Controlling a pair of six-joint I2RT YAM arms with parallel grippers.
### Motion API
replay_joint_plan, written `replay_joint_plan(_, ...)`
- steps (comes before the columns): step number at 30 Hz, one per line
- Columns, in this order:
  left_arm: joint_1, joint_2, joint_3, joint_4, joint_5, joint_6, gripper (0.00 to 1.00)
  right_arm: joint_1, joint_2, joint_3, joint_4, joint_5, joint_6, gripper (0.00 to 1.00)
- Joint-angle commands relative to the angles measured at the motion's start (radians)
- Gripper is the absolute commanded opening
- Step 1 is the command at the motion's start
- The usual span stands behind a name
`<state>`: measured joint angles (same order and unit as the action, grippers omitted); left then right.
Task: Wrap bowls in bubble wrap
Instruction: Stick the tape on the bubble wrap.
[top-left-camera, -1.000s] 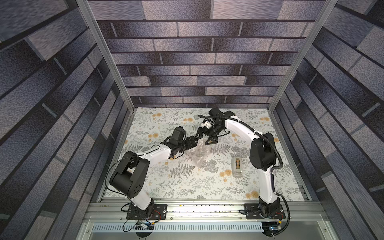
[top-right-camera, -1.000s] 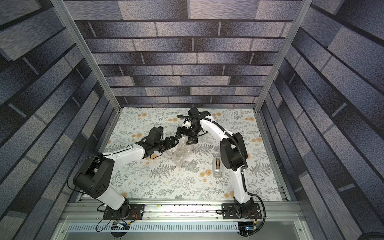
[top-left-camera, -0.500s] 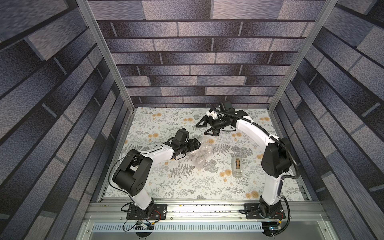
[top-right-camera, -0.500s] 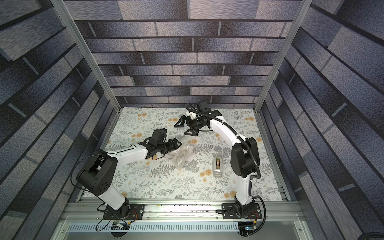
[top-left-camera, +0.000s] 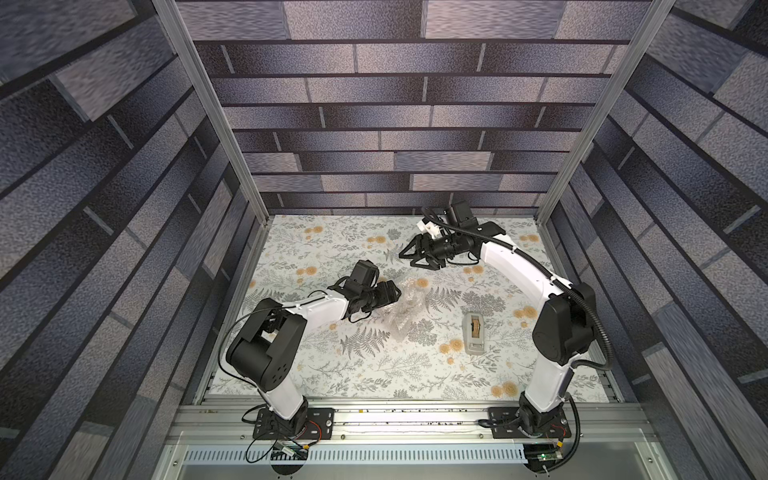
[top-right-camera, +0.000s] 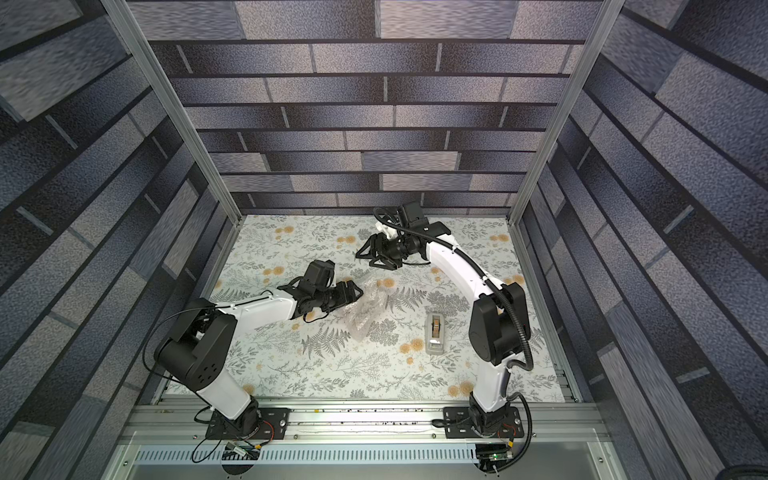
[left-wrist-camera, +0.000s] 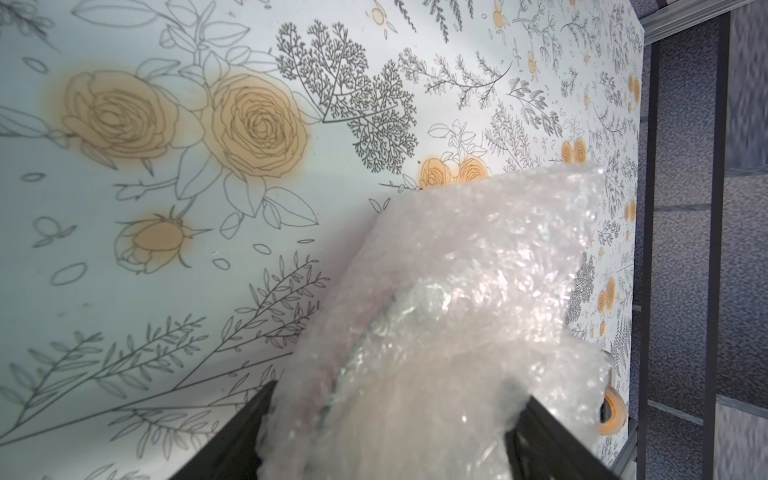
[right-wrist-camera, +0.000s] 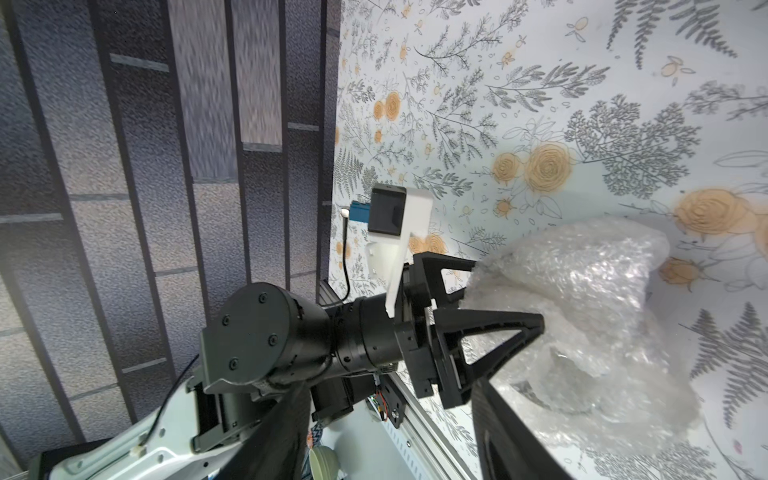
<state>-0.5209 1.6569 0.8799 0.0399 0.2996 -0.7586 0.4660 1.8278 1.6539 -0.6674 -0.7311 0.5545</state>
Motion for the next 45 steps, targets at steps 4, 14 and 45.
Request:
replay_joint_plan(4,-0.019,0.007,0.038,-0.047,0.008,0.025,0.83,-0.006,-0.071,-0.133,-0.066,0.087,-0.063,0.23)
replay_joint_plan(14,-0.041,-0.008,0.083,-0.099,-0.001,0.028,0.83,0.025,-0.042,-0.158,0.012,0.071,-0.013,0.0)
replay_joint_plan(45,0.039,-0.059,0.019,-0.098,0.015,0.033,0.84,0.152,0.163,-0.168,-0.143,0.34,-0.135,0.0)
